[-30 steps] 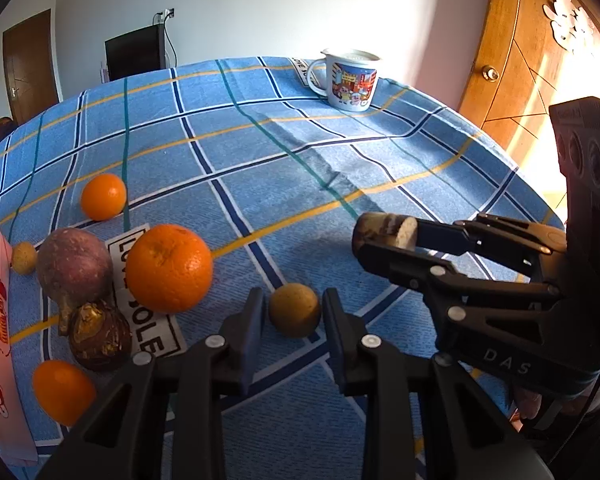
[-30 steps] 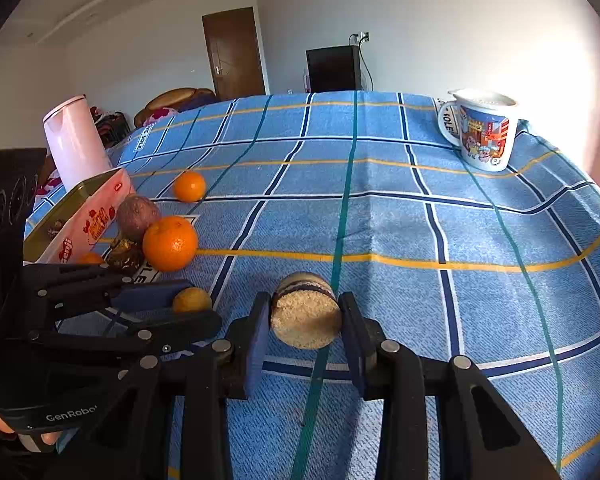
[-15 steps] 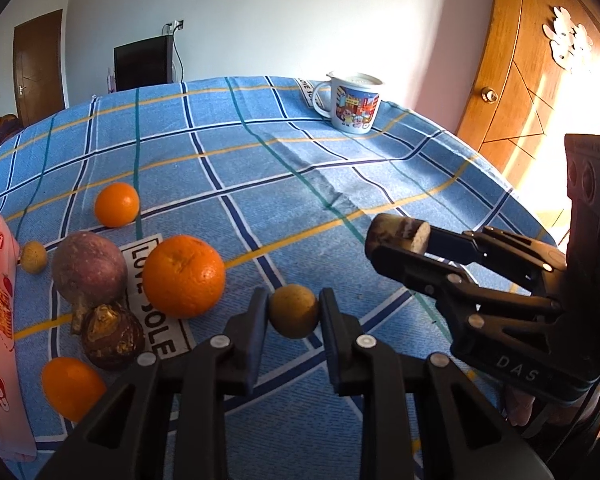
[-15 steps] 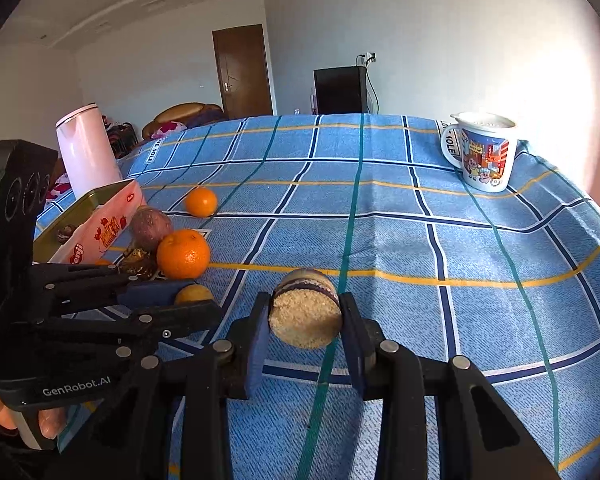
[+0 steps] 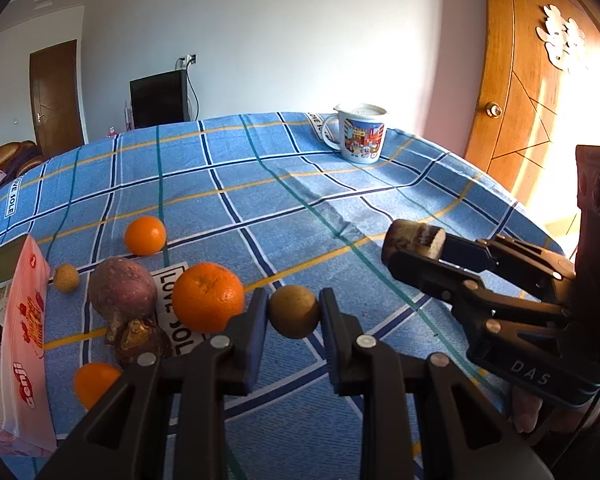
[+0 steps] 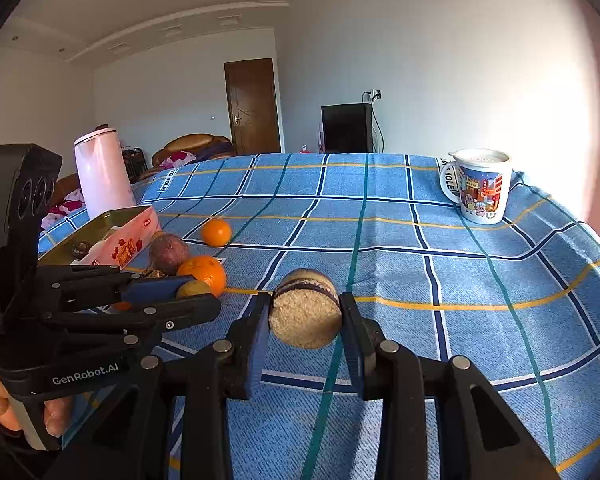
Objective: Organize fruits
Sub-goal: 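Grasp the small yellow-brown fruit with the left tool while the right tool holds the cake, then carry both held items over the pink tin and release them inside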
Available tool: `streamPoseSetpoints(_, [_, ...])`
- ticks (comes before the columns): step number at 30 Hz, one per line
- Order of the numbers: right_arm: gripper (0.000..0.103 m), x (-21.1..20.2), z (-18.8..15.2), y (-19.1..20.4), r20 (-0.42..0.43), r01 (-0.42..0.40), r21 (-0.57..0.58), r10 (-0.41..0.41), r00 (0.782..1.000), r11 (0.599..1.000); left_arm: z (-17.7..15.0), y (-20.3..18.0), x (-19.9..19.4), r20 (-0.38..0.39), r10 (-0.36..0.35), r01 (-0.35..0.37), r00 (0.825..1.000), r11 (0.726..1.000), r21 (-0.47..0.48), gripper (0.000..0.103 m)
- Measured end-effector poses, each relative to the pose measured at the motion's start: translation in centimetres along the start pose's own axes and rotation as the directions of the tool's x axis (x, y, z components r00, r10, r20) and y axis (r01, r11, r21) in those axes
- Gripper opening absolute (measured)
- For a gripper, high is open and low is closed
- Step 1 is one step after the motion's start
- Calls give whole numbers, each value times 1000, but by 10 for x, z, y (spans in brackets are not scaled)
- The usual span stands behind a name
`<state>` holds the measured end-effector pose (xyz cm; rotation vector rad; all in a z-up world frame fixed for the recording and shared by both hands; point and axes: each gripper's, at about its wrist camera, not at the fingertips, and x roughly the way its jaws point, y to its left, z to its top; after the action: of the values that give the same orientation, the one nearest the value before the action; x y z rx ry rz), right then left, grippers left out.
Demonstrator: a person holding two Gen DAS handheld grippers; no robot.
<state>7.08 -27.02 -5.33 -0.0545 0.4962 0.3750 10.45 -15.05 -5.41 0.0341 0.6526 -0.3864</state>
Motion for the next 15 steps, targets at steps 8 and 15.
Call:
streamPoseSetpoints(8, [35,-9,-2,2,55,-4,-9,4,998,1000,-1,-2,-9,51,23,-23,998,1000,4,27])
streamPoseSetpoints(15, [35,-17,-4,4,108,1,-15,0,994,1000,-2,-2,-16,91,37,-37,995,999,6,27])
